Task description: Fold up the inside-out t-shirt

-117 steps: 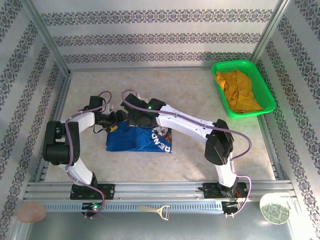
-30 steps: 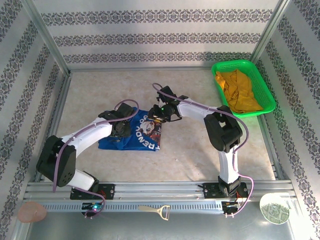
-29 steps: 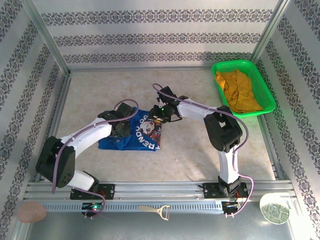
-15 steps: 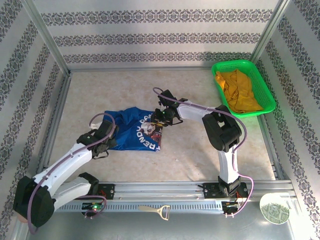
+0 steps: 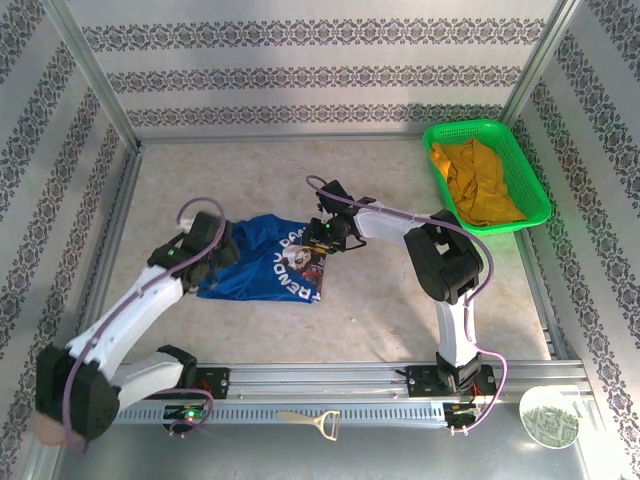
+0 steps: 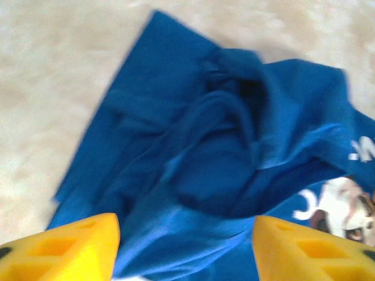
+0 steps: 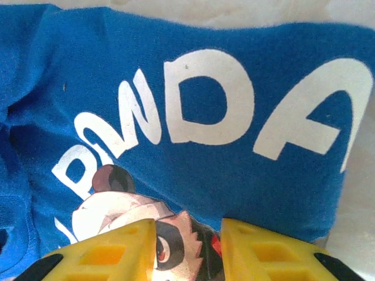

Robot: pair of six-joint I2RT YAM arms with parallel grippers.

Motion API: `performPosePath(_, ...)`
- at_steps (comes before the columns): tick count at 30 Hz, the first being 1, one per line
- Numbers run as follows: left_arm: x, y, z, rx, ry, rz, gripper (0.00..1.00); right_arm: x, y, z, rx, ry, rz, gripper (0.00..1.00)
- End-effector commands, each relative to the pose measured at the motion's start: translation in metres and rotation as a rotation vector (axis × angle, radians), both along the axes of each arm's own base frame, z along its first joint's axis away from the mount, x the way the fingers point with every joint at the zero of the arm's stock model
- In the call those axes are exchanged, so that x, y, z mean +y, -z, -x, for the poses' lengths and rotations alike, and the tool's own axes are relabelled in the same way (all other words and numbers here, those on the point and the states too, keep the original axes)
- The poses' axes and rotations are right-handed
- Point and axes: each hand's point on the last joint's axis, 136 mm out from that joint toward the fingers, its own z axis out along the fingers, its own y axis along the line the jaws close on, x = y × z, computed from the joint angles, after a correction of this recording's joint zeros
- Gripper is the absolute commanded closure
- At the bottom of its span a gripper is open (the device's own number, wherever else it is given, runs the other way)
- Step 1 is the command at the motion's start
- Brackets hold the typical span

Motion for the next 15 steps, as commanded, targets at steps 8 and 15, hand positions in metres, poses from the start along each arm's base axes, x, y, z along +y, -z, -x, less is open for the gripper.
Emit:
performPosePath(8, -0.069, 0.026, -0.066, 0.126, -0.013, 0.273, 0.28, -0.012, 0.019, 0.004, 0.039, 0.018, 0.059, 0.64)
performPosePath(15, -0.055, 0.046, -0.071, 0.184, -0.062, 0.177, 0.28, -0.011, 0.019, 0.001, 0.035, 0.023, 0.057, 0.64)
